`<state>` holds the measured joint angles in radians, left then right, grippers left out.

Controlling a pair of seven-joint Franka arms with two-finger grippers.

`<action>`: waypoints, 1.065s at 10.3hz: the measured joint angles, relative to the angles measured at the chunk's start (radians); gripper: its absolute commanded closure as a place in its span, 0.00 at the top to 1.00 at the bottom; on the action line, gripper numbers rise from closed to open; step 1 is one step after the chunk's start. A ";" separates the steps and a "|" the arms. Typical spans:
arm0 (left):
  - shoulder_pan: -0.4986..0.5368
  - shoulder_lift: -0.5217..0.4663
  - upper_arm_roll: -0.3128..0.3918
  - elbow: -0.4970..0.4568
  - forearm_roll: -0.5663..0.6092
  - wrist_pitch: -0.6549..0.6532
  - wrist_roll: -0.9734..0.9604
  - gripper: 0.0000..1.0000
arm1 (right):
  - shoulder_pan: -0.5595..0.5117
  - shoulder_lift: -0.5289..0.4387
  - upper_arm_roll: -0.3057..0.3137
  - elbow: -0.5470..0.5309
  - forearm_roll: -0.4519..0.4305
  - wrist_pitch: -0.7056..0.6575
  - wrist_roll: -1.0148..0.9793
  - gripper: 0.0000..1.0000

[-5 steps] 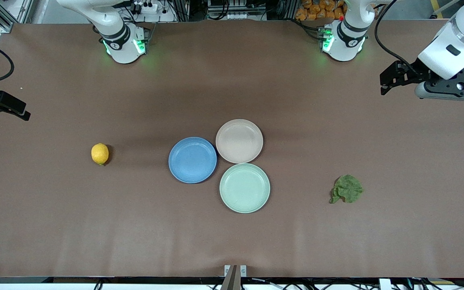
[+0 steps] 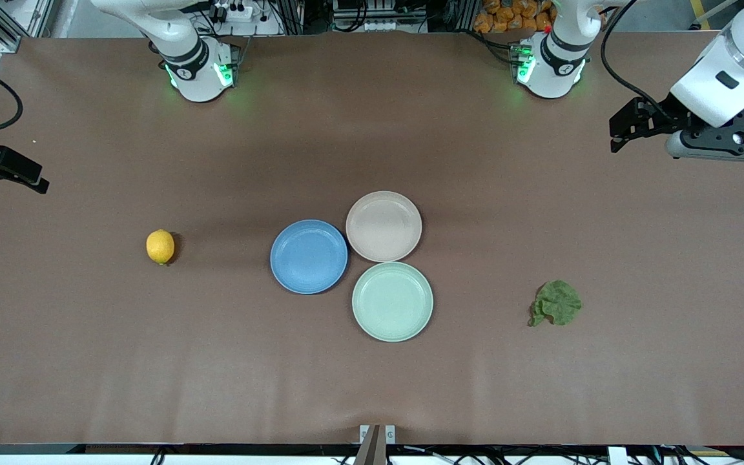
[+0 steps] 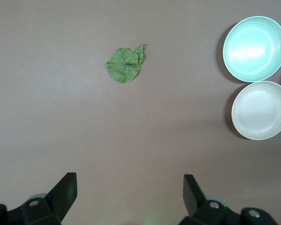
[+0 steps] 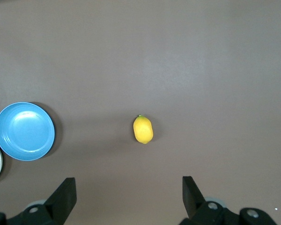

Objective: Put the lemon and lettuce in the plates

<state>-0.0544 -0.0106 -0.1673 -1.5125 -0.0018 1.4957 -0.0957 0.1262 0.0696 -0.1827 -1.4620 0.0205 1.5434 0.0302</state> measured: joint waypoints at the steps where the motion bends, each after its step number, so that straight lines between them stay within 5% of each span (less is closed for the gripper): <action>1: 0.000 0.000 0.000 0.000 0.000 0.000 0.000 1.00 | 0.000 0.000 0.000 0.000 0.000 0.000 0.000 1.00; 11: 0.003 0.018 0.006 0.003 0.000 0.017 0.001 1.00 | -0.007 0.010 -0.002 -0.101 0.000 0.102 0.000 1.00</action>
<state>-0.0512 0.0077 -0.1613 -1.5091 -0.0018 1.5127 -0.0950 0.1194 0.0792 -0.1845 -1.5631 0.0204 1.6449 0.0302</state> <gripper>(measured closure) 0.000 0.000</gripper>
